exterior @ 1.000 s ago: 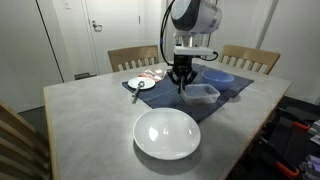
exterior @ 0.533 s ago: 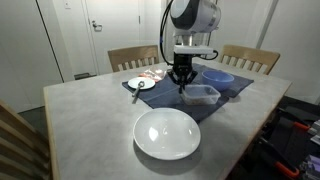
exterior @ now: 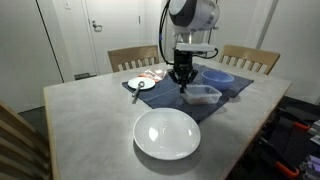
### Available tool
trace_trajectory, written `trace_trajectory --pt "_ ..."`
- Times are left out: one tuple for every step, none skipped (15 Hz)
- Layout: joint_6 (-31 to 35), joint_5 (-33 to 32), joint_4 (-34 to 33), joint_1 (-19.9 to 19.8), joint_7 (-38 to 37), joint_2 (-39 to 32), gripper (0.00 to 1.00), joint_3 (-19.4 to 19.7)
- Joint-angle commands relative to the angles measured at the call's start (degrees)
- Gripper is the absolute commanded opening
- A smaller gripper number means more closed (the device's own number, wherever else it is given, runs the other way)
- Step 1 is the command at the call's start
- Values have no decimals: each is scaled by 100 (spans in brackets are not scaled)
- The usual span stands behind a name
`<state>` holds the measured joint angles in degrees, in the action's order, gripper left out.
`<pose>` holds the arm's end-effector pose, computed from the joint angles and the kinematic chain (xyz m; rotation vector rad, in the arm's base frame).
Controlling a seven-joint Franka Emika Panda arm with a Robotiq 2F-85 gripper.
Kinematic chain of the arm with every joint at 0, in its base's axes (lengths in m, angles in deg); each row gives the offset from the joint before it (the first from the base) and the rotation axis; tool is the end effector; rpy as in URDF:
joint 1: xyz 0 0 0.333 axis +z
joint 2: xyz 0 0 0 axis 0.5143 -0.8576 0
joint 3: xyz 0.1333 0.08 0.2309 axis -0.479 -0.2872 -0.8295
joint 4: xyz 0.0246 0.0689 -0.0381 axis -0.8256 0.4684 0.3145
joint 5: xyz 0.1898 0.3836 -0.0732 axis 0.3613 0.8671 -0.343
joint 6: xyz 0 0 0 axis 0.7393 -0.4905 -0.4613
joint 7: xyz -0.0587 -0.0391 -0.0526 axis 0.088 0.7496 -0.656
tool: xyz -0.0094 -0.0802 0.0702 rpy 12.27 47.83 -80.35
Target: Pour the things in the lunchbox into the bowl
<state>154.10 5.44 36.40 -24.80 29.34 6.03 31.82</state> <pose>0.5533 0.0928 0.1035 -2.9205 0.5737 0.5106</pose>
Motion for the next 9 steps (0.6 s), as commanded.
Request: trace_trajectory --pt "-439 47 -117 -118 340 88 2 -92" --pt "-530 54 -139 -134 448 117 2 -107" --pt "-612 24 -157 -127 507 146 2 -101" --pt "-700 1 -171 -120 565 184 2 -94" --pt "-754 -11 -187 -112 591 210 2 -85" --pt "-809 -31 -193 -100 603 258 2 -73" --pt "-875 -42 -206 -96 628 297 2 -70" --pt "-966 -13 -215 -117 717 351 2 -92" --pt "-1064 1 -214 -130 802 413 2 -106"
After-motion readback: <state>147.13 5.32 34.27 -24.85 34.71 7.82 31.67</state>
